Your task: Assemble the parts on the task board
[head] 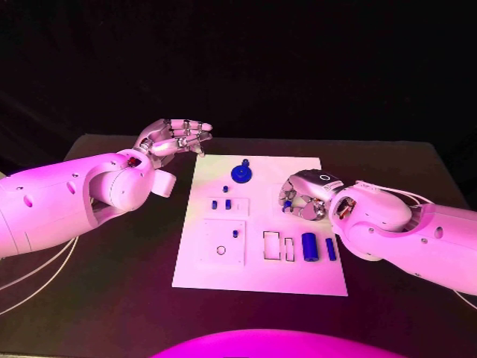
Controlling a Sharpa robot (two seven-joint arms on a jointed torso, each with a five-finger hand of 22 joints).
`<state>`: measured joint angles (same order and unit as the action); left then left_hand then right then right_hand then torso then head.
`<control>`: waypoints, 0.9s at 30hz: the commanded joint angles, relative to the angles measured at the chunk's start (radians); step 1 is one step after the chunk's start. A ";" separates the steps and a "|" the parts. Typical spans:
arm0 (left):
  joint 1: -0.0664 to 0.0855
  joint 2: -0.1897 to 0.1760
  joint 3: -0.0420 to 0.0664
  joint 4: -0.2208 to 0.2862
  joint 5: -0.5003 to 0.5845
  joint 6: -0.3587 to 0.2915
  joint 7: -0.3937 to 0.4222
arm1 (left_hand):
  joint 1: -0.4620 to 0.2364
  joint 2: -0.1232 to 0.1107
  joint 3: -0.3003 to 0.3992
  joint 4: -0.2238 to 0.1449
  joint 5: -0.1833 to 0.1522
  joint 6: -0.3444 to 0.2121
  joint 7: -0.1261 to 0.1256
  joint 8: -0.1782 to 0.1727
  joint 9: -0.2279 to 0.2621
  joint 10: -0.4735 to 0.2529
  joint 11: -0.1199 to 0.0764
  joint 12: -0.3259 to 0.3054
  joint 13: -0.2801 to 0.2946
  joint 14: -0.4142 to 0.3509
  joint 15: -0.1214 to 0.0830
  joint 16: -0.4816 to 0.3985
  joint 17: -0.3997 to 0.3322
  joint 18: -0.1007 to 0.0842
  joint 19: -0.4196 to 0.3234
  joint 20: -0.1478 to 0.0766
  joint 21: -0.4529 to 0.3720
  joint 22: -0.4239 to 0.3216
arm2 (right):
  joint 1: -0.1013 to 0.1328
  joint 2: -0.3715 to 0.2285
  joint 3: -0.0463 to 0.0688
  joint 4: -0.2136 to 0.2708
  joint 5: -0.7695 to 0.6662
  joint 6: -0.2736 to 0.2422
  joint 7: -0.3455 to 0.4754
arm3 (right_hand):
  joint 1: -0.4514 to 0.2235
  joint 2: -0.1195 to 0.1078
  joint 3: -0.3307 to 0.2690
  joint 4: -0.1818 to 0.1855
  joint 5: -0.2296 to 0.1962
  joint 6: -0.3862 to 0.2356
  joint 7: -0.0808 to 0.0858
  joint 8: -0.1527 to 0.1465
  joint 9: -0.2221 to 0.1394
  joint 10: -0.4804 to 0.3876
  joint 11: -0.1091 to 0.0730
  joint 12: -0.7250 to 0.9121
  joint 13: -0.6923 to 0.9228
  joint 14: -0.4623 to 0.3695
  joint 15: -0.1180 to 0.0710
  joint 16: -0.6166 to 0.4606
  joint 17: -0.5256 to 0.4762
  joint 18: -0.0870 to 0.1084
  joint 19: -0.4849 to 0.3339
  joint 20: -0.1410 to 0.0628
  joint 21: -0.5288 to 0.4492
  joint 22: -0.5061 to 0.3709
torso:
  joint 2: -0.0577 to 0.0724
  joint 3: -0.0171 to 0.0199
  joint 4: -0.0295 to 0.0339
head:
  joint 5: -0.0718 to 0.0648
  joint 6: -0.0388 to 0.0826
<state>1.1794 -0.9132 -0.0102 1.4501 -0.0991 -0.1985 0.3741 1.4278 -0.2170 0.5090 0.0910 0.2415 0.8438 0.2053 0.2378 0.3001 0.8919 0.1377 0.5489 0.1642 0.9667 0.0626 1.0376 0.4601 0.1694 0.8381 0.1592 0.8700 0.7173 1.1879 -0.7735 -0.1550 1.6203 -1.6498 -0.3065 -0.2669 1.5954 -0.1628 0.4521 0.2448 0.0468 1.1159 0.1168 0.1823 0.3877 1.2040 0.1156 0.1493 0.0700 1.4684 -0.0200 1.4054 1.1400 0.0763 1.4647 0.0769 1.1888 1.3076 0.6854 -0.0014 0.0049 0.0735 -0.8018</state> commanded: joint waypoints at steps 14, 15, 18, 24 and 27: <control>0.000 0.007 0.001 -0.005 0.013 0.027 0.000 | -0.028 -0.001 -0.022 0.023 -0.008 -0.005 0.000 0.000 0.002 -0.009 0.003 0.003 -0.002 -0.001 0.009 -0.005 0.002 0.013 0.000 0.011 -0.021 -0.012 | 0.040 -0.045 0.017 0.159 -0.030 -0.073 0.013 | -0.058 -0.010 0.118 -0.100 0.002 0.000 0.003 0.020 0.017 0.089 -0.068 -0.013 0.018 0.024 -0.009 0.006 0.004 -0.010 0.010 -0.007 0.016 0.137 | 0.000 -0.0001 0.0006 | 0.006 0.006; 0.000 0.007 0.001 -0.005 0.013 0.027 0.000 | -0.028 -0.001 -0.022 0.023 -0.008 -0.005 0.000 0.000 0.002 -0.009 0.003 0.003 -0.002 -0.001 0.009 -0.005 0.002 0.013 0.000 0.011 -0.021 -0.012 | 0.040 -0.042 0.017 0.165 -0.028 -0.076 0.016 | -0.062 -0.011 0.123 -0.104 0.002 0.000 0.003 0.021 0.019 0.090 -0.068 -0.014 0.018 0.024 -0.009 0.007 0.005 -0.011 0.011 -0.007 0.019 0.138 | 0.000 -0.0001 0.0003 | 0.007 0.006; 0.000 0.009 0.001 -0.006 0.014 0.028 0.001 | -0.029 -0.001 -0.024 0.025 -0.008 -0.005 0.000 0.000 0.002 -0.010 0.003 0.003 -0.002 -0.001 0.010 -0.005 0.002 0.013 0.000 0.011 -0.023 -0.012 | 0.035 -0.019 0.018 0.182 -0.017 -0.102 0.037 | -0.065 -0.012 0.128 -0.108 0.002 -0.001 0.004 0.022 0.020 0.091 -0.068 -0.016 0.019 0.024 -0.009 0.006 0.004 -0.011 0.011 -0.007 0.019 0.139 | 0.000 -0.0005 -0.0036 | 0.013 0.012; -0.001 0.016 0.001 -0.005 0.015 0.032 0.001 | -0.031 -0.001 -0.025 0.026 -0.008 -0.005 -0.001 0.000 0.002 -0.010 0.003 0.003 -0.001 -0.001 0.010 -0.005 0.003 0.013 0.000 0.012 -0.024 -0.013 | 0.007 0.048 0.017 0.182 0.007 -0.153 0.088 | -0.069 -0.013 0.137 -0.117 0.002 -0.003 0.005 0.023 0.023 0.092 -0.067 -0.018 0.020 0.024 -0.010 0.006 0.004 -0.012 0.013 -0.008 0.026 0.142 | 0.000 0.0004 -0.0064 | 0.020 0.012; -0.001 0.018 0.001 -0.006 0.016 0.032 0.001 | -0.031 -0.001 -0.025 0.026 -0.008 -0.005 -0.001 0.000 0.002 -0.010 0.003 0.003 -0.001 -0.001 0.010 -0.005 0.003 0.013 0.000 0.012 -0.024 -0.013 | -0.015 0.092 0.017 0.171 0.015 -0.164 0.108 | -0.073 -0.013 0.142 -0.122 0.002 -0.006 0.007 0.023 0.024 0.092 -0.066 -0.020 0.020 0.023 -0.009 0.006 0.005 -0.012 0.013 -0.007 0.026 0.143 | -0.001 -0.0009 -0.0054 | 0.027 0.012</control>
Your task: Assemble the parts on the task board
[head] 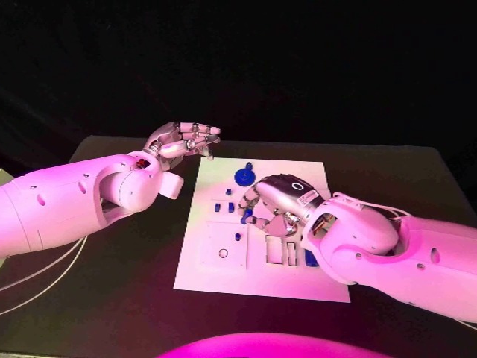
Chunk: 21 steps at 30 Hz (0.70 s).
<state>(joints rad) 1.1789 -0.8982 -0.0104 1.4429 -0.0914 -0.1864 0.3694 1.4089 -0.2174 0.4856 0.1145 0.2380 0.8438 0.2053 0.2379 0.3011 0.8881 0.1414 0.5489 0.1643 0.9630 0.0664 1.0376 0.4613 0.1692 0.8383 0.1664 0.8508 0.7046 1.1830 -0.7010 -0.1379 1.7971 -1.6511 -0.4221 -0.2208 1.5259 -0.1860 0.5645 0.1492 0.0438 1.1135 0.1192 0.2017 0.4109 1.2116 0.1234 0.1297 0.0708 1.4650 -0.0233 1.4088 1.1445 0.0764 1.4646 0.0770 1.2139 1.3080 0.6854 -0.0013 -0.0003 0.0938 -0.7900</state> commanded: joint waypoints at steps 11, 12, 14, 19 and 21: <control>-0.001 0.014 0.001 -0.004 0.008 0.023 0.005 | -0.012 -0.001 -0.002 0.003 -0.005 -0.006 -0.001 0.000 0.001 -0.007 -0.001 0.004 -0.002 0.003 0.006 -0.005 0.002 0.013 0.001 0.005 -0.006 -0.001 | -0.078 0.120 -0.010 -0.062 0.022 -0.028 0.098 | -0.010 0.010 0.039 -0.037 0.005 -0.007 0.006 0.004 0.003 0.083 -0.072 -0.005 0.020 0.027 -0.005 0.003 -0.001 -0.011 0.012 -0.007 -0.003 0.142 | -0.003 -0.0032 0.0050 | 0.024 -0.004; -0.001 0.014 0.001 -0.004 0.008 0.023 0.005 | -0.012 -0.001 -0.002 0.003 -0.005 -0.006 -0.001 0.000 0.001 -0.007 -0.001 0.004 -0.002 0.003 0.006 -0.005 0.002 0.013 0.001 0.005 -0.006 -0.001 | -0.082 0.125 -0.011 -0.068 0.022 -0.024 0.098 | -0.010 0.010 0.039 -0.037 0.005 -0.007 0.006 0.004 0.003 0.083 -0.072 -0.005 0.020 0.027 -0.005 0.003 -0.001 -0.011 0.012 -0.007 -0.003 0.142 | -0.003 -0.0031 0.0039 | 0.026 -0.006; -0.001 0.014 0.001 -0.003 0.008 0.023 0.005 | -0.012 -0.001 -0.002 0.003 -0.005 -0.006 -0.001 0.000 0.001 -0.007 -0.001 0.004 -0.002 0.003 0.006 -0.005 0.002 0.013 0.001 0.005 -0.006 -0.001 | -0.090 0.135 -0.014 -0.081 0.022 -0.016 0.098 | -0.010 0.010 0.039 -0.037 0.005 -0.007 0.006 0.004 0.003 0.083 -0.072 -0.005 0.020 0.027 -0.005 0.003 -0.001 -0.011 0.012 -0.007 -0.003 0.142 | -0.003 -0.0038 0.0030 | 0.028 -0.007; -0.001 0.015 0.000 -0.002 0.008 0.025 0.004 | -0.012 -0.001 -0.002 0.003 -0.005 -0.006 -0.001 0.000 0.001 -0.007 -0.001 0.004 -0.002 0.003 0.006 -0.005 0.002 0.013 0.001 0.005 -0.006 -0.001 | -0.105 0.146 -0.020 -0.111 0.028 0.005 0.091 | -0.013 0.010 0.042 -0.040 0.005 -0.008 0.007 0.004 0.004 0.082 -0.071 -0.006 0.020 0.026 -0.004 0.002 -0.003 -0.011 0.011 -0.006 -0.008 0.141 | -0.001 -0.0030 0.0073 | 0.030 -0.009; -0.001 0.014 0.000 -0.002 0.008 0.025 0.004 | -0.012 -0.001 -0.002 0.003 -0.005 -0.006 -0.001 0.000 0.001 -0.007 -0.001 0.004 -0.002 0.003 0.006 -0.005 0.002 0.013 0.001 0.005 -0.006 -0.001 | -0.109 0.148 -0.022 -0.119 0.028 0.015 0.087 | -0.013 0.010 0.042 -0.040 0.005 -0.008 0.007 0.004 0.004 0.082 -0.071 -0.006 0.020 0.026 -0.004 0.002 -0.003 -0.011 0.011 -0.006 -0.008 0.141 | -0.001 -0.0019 0.0073 | 0.032 -0.010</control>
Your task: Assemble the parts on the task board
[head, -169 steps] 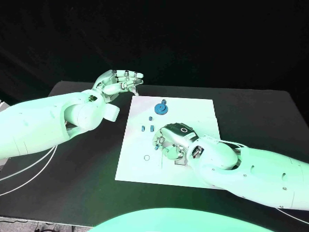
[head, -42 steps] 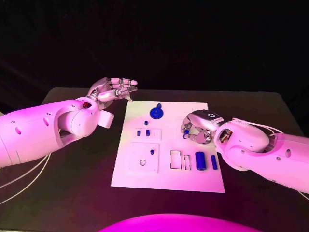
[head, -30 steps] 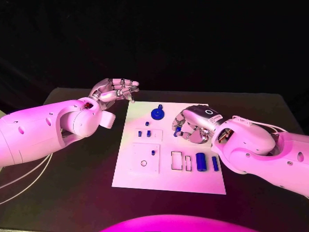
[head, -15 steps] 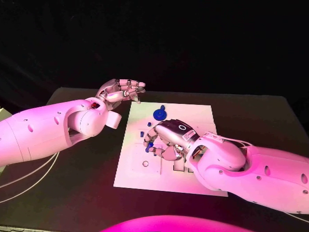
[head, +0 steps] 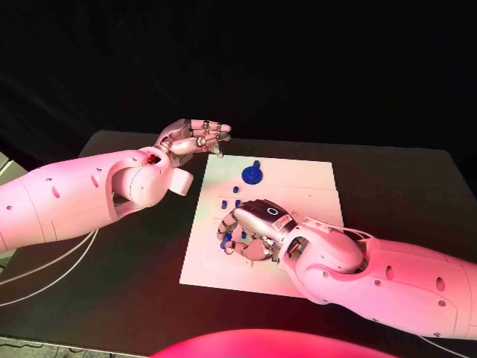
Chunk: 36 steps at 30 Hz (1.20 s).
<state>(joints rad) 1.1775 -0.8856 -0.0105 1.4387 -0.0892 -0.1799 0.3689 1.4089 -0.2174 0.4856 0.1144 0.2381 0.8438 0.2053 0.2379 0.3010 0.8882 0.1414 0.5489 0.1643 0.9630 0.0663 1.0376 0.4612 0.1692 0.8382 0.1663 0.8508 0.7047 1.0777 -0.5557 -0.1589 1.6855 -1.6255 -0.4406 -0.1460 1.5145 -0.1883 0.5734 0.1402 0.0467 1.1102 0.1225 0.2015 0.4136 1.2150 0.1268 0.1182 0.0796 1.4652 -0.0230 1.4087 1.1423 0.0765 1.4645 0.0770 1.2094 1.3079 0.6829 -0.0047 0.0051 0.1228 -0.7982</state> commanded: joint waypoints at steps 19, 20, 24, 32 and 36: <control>0.000 0.000 0.000 0.001 0.005 0.018 0.002 | -0.010 -0.003 -0.004 0.003 -0.005 -0.007 -0.001 0.000 0.001 -0.009 -0.001 0.003 -0.002 0.002 0.006 -0.005 0.002 0.014 0.001 0.005 -0.009 -0.003 | -0.010 0.007 -0.005 -0.029 -0.025 0.102 -0.031 | -0.005 0.012 0.035 -0.034 0.003 -0.006 0.005 0.005 0.002 0.079 -0.074 0.004 0.012 0.025 -0.004 0.001 -0.003 -0.010 0.010 -0.006 -0.008 0.139 | 0.000 0.0022 -0.0009 | 0.012 -0.015; 0.000 0.000 0.000 0.001 0.005 0.018 0.002 | -0.010 -0.003 -0.004 0.003 -0.005 -0.007 -0.001 0.000 0.001 -0.009 -0.001 0.003 -0.002 0.002 0.006 -0.005 0.002 0.014 0.001 0.005 -0.009 -0.003 | -0.010 0.007 -0.005 -0.030 -0.027 0.103 -0.033 | -0.005 0.012 0.035 -0.034 0.003 -0.006 0.005 0.005 0.002 0.079 -0.074 0.004 0.012 0.025 -0.004 0.001 -0.003 -0.010 0.010 -0.006 -0.008 0.139 | 0.000 0.0023 -0.0008 | 0.013 -0.016; 0.000 0.000 0.000 0.001 0.005 0.019 0.001 | -0.010 -0.003 -0.004 0.003 -0.005 -0.007 -0.001 0.000 0.001 -0.009 -0.001 0.003 -0.002 0.002 0.006 -0.005 0.002 0.014 0.001 0.005 -0.009 -0.003 | -0.011 0.007 -0.006 -0.031 -0.038 0.104 -0.049 | -0.006 0.012 0.037 -0.036 0.003 -0.007 0.005 0.005 0.002 0.079 -0.074 0.004 0.012 0.025 -0.004 0.001 -0.003 -0.010 0.010 -0.006 -0.008 0.139 | 0.000 0.0022 0.0002 | 0.013 -0.017; 0.000 -0.001 0.000 0.002 0.005 0.020 0.000 | -0.010 -0.003 -0.004 0.003 -0.005 -0.007 -0.001 0.000 0.001 -0.009 -0.001 0.003 -0.002 0.002 0.006 -0.005 0.002 0.014 0.001 0.005 -0.009 -0.003 | -0.013 0.013 -0.006 -0.030 -0.054 0.109 -0.076 | -0.009 0.012 0.040 -0.039 0.004 -0.008 0.005 0.005 0.003 0.078 -0.073 0.003 0.013 0.025 -0.003 0.000 -0.006 -0.009 0.009 -0.006 -0.011 0.139 | 0.001 0.0007 0.0014 | 0.009 -0.014; 0.000 -0.001 0.000 0.003 0.005 0.020 0.000 | -0.010 -0.003 -0.004 0.003 -0.005 -0.007 -0.001 0.000 0.001 -0.009 -0.001 0.003 -0.002 0.002 0.006 -0.005 0.002 0.014 0.001 0.005 -0.009 -0.003 | -0.016 0.022 -0.007 -0.031 -0.064 0.116 -0.078 | -0.017 0.007 0.044 -0.047 0.005 -0.010 0.006 0.005 0.004 0.076 -0.072 0.000 0.014 0.025 -0.002 -0.001 -0.006 -0.009 0.008 -0.005 -0.014 0.139 | 0.001 0.0011 0.0028 | 0.006 -0.015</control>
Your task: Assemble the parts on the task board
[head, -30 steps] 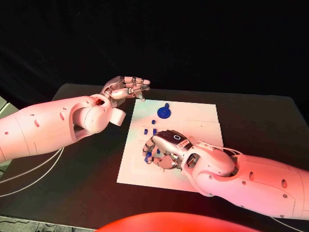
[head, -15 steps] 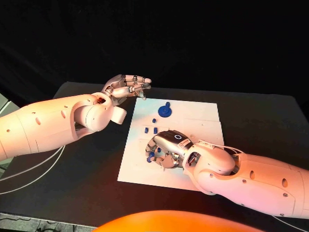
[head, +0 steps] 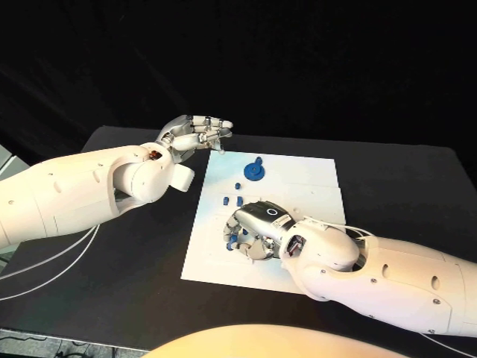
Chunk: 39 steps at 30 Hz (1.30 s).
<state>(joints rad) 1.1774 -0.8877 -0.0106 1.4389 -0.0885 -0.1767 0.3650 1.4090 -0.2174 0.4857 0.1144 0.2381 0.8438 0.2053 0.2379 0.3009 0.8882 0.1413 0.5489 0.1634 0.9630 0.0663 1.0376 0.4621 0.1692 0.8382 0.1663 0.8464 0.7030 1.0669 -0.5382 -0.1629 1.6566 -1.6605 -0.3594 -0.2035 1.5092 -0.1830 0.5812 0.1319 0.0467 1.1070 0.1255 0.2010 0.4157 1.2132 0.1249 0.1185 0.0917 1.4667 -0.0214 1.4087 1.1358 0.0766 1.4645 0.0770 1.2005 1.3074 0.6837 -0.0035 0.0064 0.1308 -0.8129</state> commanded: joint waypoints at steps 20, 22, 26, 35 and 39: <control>0.000 0.001 0.001 0.001 0.004 0.016 0.003 | -0.010 -0.003 -0.004 0.003 -0.005 -0.007 -0.001 0.000 0.001 -0.009 -0.001 0.003 -0.001 0.002 0.006 -0.005 0.001 0.014 0.001 0.005 -0.004 -0.002 | -0.012 0.014 -0.008 -0.011 -0.005 -0.001 0.023 | -0.139 -0.078 -0.098 -0.012 0.052 -0.110 0.048 -0.061 -0.033 -0.148 -0.013 -0.051 -0.027 -0.011 0.044 -0.046 -0.099 0.025 -0.053 0.040 -0.227 0.065 | -0.001 0.0010 -0.0019 | -0.002 0.007; 0.000 0.001 0.001 0.001 0.004 0.016 0.003 | -0.010 -0.003 -0.004 0.003 -0.005 -0.007 -0.001 0.000 0.001 -0.009 -0.001 0.003 -0.001 0.002 0.006 -0.005 0.001 0.014 0.001 0.005 -0.004 -0.002 | -0.013 0.010 -0.008 -0.009 -0.004 -0.030 0.025 | -0.131 -0.074 -0.133 -0.013 0.058 -0.135 0.052 -0.080 -0.043 -0.173 -0.008 -0.043 -0.026 -0.020 0.048 -0.060 -0.121 0.031 -0.061 0.044 -0.264 0.050 | -0.001 0.0013 -0.0017 | -0.003 0.009; 0.000 0.001 0.001 0.000 0.004 0.017 0.002 | -0.010 -0.003 -0.004 0.003 -0.005 -0.007 -0.001 0.000 0.001 -0.009 -0.001 0.003 -0.001 0.002 0.006 -0.005 0.001 0.014 0.001 0.005 -0.004 -0.002 | -0.013 -0.004 -0.008 -0.001 0.007 -0.088 0.039 | -0.054 -0.016 -0.365 0.022 0.068 -0.172 0.059 -0.113 -0.064 -0.275 0.004 -0.013 -0.024 -0.050 0.058 -0.100 -0.194 0.051 -0.092 0.054 -0.410 -0.013 | -0.001 0.0015 -0.0022 | -0.004 0.011; 0.000 0.000 0.000 -0.001 0.004 0.020 0.000 | -0.009 -0.002 -0.006 0.005 -0.004 -0.008 -0.001 0.000 0.002 -0.012 -0.001 0.004 -0.001 0.000 0.006 -0.005 0.002 0.014 0.003 0.005 -0.009 -0.005 | -0.007 -0.080 -0.001 0.057 0.042 -0.154 0.072 | 0.065 -0.012 -0.537 0.160 0.080 -0.192 0.054 -0.128 -0.077 -0.336 0.003 0.047 -0.023 -0.065 0.058 -0.123 -0.235 0.060 -0.098 0.054 -0.492 -0.054 | -0.001 0.0011 -0.0033 | -0.015 0.019; 0.000 -0.002 0.000 -0.002 0.004 0.021 0.000 | -0.009 -0.002 -0.006 0.005 -0.004 -0.008 -0.001 0.000 0.002 -0.012 -0.001 0.004 -0.001 0.000 0.006 -0.005 0.002 0.014 0.003 0.005 -0.009 -0.005 | 0.020 -0.153 0.008 0.103 0.125 -0.168 0.105 | 0.065 -0.013 -0.554 0.161 0.085 -0.200 0.051 -0.131 -0.079 -0.338 0.002 0.056 -0.022 -0.064 0.057 -0.124 -0.237 0.060 -0.096 0.053 -0.492 -0.055 | -0.003 0.0010 -0.0044 | -0.026 0.024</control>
<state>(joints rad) 1.1773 -0.8897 -0.0113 1.4360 -0.0885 -0.1735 0.3612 1.4090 -0.2174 0.4827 0.1173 0.2382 0.8438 0.2053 0.2379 0.3008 0.8808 0.1413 0.5489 0.1636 0.9630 0.0663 1.0377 0.4631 0.1692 0.8382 0.1663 0.8398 0.6987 1.0819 -0.6818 -0.1565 1.7512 -1.6091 -0.4831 -0.1489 1.5675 -0.1937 0.0300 0.2936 0.1277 0.9127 0.1763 0.0761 0.3376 0.8786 0.1273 0.1714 0.0698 1.4073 0.0373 1.2887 0.8997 0.1243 1.3660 0.1325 0.7098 1.2529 0.6823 -0.0021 0.0033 0.1130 -0.7926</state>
